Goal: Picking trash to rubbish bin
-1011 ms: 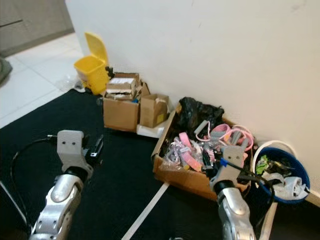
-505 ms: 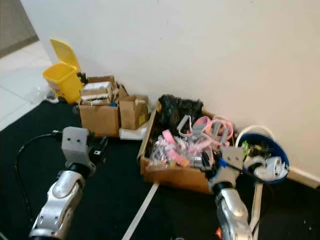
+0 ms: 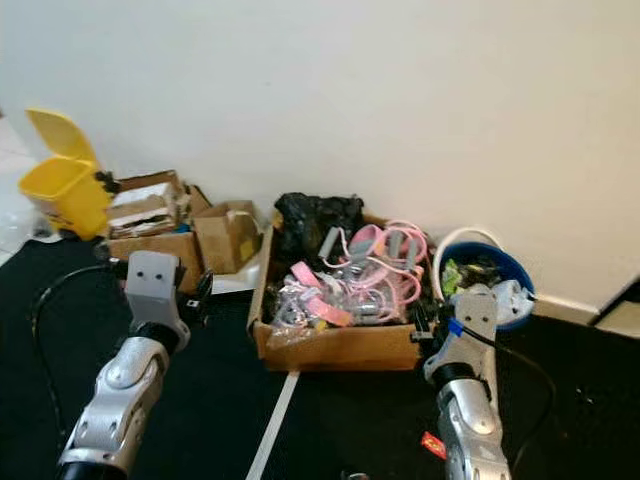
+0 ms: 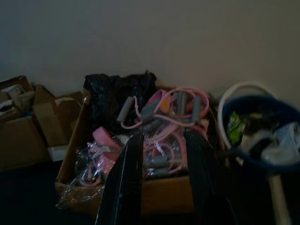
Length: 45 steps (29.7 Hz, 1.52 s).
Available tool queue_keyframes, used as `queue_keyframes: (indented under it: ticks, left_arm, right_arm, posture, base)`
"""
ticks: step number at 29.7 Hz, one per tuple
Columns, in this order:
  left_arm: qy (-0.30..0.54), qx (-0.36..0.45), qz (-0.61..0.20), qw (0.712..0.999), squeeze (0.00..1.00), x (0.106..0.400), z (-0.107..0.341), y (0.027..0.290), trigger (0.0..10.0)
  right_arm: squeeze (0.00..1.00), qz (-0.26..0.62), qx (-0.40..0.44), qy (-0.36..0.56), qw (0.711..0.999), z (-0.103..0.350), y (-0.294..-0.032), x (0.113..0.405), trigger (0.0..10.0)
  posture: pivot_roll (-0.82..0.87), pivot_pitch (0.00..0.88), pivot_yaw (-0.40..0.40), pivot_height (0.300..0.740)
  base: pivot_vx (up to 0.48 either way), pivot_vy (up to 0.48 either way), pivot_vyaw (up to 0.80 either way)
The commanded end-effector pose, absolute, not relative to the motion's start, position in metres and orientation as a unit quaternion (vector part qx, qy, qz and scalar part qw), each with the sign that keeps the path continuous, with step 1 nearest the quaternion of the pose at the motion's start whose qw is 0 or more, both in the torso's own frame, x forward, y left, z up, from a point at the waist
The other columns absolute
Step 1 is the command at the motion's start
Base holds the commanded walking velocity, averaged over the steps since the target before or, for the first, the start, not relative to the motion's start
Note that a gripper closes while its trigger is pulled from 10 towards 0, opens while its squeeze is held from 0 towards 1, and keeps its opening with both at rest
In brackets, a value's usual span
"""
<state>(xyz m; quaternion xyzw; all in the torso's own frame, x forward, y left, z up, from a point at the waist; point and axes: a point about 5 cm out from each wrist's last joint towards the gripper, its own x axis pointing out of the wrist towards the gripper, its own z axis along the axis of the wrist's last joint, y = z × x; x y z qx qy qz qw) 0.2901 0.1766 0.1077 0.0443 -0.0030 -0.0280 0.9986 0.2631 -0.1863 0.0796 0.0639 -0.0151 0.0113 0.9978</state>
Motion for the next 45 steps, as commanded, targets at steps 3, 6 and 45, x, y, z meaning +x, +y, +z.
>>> queue_keyframes:
  ticks: [3,6,45]
  left_arm:
    - [0.006,0.045,-0.022,0.999,0.0,0.287,0.104,0.177,10.0]
    - [0.007,0.041,-0.024,0.999,0.0,0.286,0.104,0.176,10.0]
    - [0.032,0.046,-0.02,0.998,0.0,0.275,0.094,0.181,10.0]
  right_arm:
    - [0.0,0.013,0.066,-0.003,0.998,0.075,-0.186,0.26,10.0]
    - [0.0,0.017,0.064,-0.003,0.998,0.076,-0.184,0.259,10.0]
    - [0.0,0.008,0.061,0.013,0.998,0.073,-0.192,0.251,10.0]
  posture:
    - [0.02,0.128,0.051,0.74]
    - [0.01,0.139,0.048,0.74]
    - [0.0,0.164,0.027,0.74]
  base:
    - [0.0,0.0,-0.51]
    - [0.0,0.0,-0.51]
    - [0.0,0.0,-0.51]
